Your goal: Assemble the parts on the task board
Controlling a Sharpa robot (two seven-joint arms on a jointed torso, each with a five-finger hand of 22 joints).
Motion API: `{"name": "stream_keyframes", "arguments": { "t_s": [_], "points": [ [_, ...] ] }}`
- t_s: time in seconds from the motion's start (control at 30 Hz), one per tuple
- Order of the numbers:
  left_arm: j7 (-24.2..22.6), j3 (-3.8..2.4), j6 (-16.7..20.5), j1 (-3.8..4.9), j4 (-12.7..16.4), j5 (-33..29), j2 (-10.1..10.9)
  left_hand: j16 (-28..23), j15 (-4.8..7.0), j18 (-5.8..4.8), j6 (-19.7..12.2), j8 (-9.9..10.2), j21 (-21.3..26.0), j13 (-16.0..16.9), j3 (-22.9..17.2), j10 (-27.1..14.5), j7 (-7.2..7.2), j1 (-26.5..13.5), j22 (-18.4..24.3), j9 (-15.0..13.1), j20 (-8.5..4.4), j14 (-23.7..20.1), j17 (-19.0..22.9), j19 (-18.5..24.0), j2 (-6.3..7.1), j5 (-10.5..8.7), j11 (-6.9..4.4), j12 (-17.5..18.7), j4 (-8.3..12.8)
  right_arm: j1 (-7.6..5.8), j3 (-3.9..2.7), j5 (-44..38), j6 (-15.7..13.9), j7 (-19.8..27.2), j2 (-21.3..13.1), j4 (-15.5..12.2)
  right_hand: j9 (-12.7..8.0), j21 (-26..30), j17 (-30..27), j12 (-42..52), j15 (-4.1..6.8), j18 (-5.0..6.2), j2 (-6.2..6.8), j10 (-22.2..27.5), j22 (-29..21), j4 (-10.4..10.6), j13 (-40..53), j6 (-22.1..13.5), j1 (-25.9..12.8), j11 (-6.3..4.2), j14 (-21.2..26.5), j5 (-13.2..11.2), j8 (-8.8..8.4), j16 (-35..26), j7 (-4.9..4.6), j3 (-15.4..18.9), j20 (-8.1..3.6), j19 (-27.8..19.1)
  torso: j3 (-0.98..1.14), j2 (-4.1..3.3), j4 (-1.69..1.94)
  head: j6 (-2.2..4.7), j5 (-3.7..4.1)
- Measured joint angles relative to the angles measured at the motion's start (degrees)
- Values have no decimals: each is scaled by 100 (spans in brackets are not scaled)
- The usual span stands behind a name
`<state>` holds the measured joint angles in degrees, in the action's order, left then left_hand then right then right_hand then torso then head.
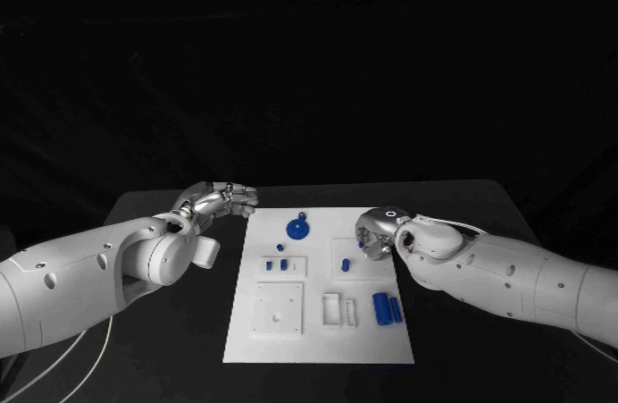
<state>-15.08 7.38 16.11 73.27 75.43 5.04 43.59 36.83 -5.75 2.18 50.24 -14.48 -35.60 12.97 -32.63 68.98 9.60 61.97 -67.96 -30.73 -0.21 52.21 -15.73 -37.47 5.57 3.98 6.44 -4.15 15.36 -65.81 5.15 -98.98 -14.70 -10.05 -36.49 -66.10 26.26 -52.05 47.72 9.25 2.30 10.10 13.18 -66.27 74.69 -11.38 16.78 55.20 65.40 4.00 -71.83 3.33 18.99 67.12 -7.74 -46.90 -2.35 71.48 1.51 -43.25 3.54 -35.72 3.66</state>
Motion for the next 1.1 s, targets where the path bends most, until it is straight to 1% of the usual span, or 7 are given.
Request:
{"name": "stream_keyframes", "arguments": {
  "t_s": [0.17, 0.23, 0.4, 0.5, 0.67, 0.87, 1.1],
  "points": [
    [0, 0, -1, 0, 0, -5, 1, 0, 0, 0, 0, 0, 0, -3, 0, 0, 0, 0, -5, 5, 20, 0, -6, 20, 0, 0, 0, 0, 0, 11, 2, -23, -23, -23, 56, 51, 22, 0, 0, 12, 6, -1, -23, -16, 0, 0, 27, 11, -24, 4, -5, 0, 40, 0, -7, 0, 9, 8, -1, 0, 1, -9, -1],
    [0, 0, -2, 0, -2, -6, 1, 0, 0, 0, 0, 0, 0, -5, 0, 0, 0, 0, -6, 5, 21, 0, -11, 20, 0, 0, 0, 0, 0, 17, 0, -35, -36, -38, 85, 75, 18, 0, 0, 30, 15, -1, -23, -63, 3, 0, 28, 21, -24, -43, -15, 0, 48, 0, -17, 0, 19, 19, -1, 0, 2, -12, -1],
    [1, 0, -6, -1, -3, -9, 1, -23, 0, 0, 0, 0, 0, -5, 0, 0, 0, 0, -5, 5, 21, 0, -18, 20, 0, 0, 0, 0, 0, 32, -4, -66, -70, -76, 121, 104, 17, -4, -6, 44, 23, -1, -23, -106, 6, -16, 28, 32, -24, -64, -27, 0, 48, 0, -26, -15, 21, 20, -5, 1, 4, -15, -1],
    [4, 0, -9, -1, -5, -10, 0, -23, 0, 0, 0, 0, 10, -5, 0, 0, 0, 0, -8, 5, 21, 0, -20, 20, 0, 0, 0, 0, 0, 34, -4, -82, -76, -95, 135, 120, 17, -4, -6, 27, 17, -1, -30, -135, 6, -15, 28, 41, -31, -52, -36, 0, 48, 0, -18, -15, 26, 25, -5, 1, 4, -18, -1],
    [8, 0, -15, -1, -7, -12, -1, -45, 0, 0, 0, 0, 21, -10, 0, 0, 0, 0, -10, 4, 21, 0, -24, 20, 0, 0, 0, 0, 0, 39, -5, -108, -82, -119, 151, 142, 17, -5, -13, -38, 28, -5, -78, -258, 20, -73, 5, 59, -17, -114, -23, 0, 48, 0, 1, -23, -12, 25, -12, 4, 7, -34, -1],
    [11, 0, -18, -1, -11, -13, -1, -45, -20, -1, 0, 0, 21, -10, 0, -13, 0, 0, -10, 8, 21, 20, -30, 20, 0, 0, 13, 0, 0, 52, -8, -154, -84, -143, 171, 135, 40, -5, -32, 51, 79, -33, -254, -401, 26, -289, 60, 237, 35, -155, -13, 0, 97, 0, 89, -95, -20, -6, -14, 7, 7, -41, -3],
    [12, 0, -22, -1, -16, -15, -11, -45, -20, -1, 0, 0, 20, -9, 0, -20, 0, 0, -16, 9, 21, 20, -41, 20, 0, 0, 21, 0, 0, 90, -16, -268, -162, -222, 201, 138, 106, -6, -53, 124, 125, -33, -311, -428, 26, -427, 148, 415, 20, -166, -52, 28, 164, 23, 173, -171, -42, 17, -14, 7, 3, -48, 1]
  ]
}}
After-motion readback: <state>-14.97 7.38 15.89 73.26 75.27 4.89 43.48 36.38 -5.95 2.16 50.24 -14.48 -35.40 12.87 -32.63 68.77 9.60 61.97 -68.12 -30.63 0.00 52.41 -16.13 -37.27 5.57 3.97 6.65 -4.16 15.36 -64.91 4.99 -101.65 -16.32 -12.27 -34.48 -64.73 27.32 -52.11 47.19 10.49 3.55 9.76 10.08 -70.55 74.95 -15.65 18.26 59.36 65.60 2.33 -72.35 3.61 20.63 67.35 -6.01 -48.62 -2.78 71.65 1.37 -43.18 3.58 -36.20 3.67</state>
